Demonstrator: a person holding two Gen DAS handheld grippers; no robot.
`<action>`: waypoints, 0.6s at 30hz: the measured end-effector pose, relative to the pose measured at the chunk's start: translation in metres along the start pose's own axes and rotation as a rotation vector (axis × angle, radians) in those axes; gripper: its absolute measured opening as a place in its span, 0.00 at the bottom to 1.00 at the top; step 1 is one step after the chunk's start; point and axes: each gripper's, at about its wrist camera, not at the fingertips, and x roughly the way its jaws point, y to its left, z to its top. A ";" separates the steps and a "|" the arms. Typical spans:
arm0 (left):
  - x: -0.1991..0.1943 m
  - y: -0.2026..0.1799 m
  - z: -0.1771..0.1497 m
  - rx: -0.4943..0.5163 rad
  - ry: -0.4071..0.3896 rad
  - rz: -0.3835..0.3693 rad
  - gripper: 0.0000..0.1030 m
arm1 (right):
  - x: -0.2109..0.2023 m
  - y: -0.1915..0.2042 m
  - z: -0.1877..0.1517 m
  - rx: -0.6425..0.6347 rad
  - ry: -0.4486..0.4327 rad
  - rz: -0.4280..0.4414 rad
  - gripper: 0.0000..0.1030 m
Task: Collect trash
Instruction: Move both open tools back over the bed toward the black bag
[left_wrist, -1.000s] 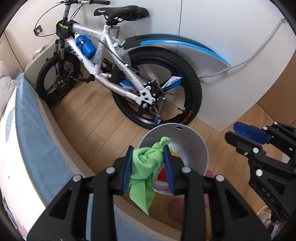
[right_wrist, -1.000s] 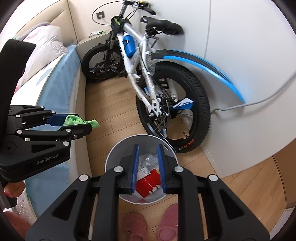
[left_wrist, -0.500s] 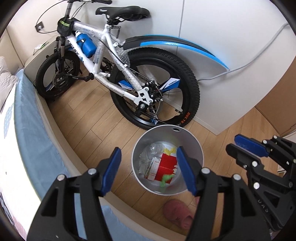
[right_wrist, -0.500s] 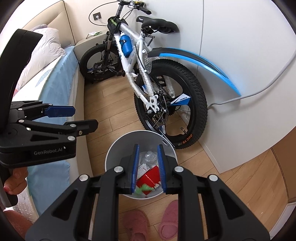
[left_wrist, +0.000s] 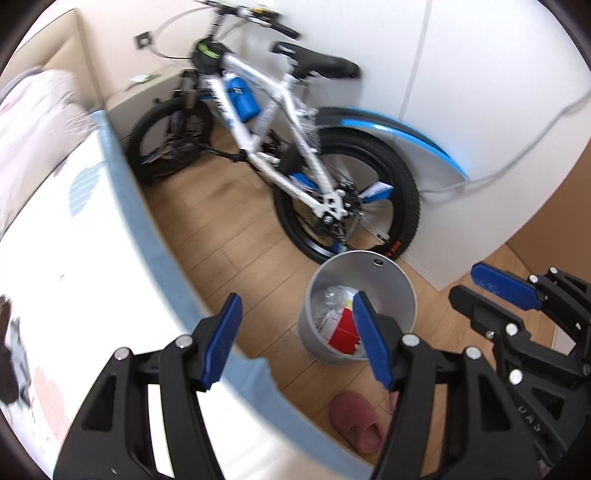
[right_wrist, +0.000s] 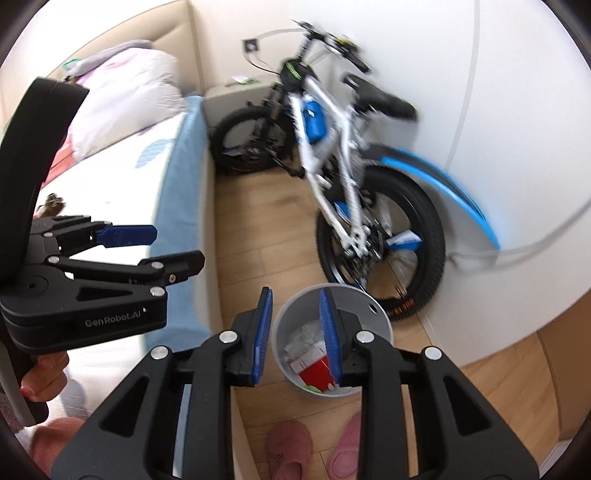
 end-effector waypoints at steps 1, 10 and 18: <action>-0.009 0.009 -0.004 -0.016 -0.006 0.013 0.61 | -0.005 0.010 0.004 -0.011 -0.011 0.008 0.24; -0.103 0.116 -0.059 -0.152 -0.056 0.238 0.61 | -0.039 0.139 0.037 -0.143 -0.088 0.139 0.24; -0.184 0.225 -0.123 -0.321 -0.082 0.429 0.61 | -0.058 0.269 0.049 -0.218 -0.102 0.305 0.24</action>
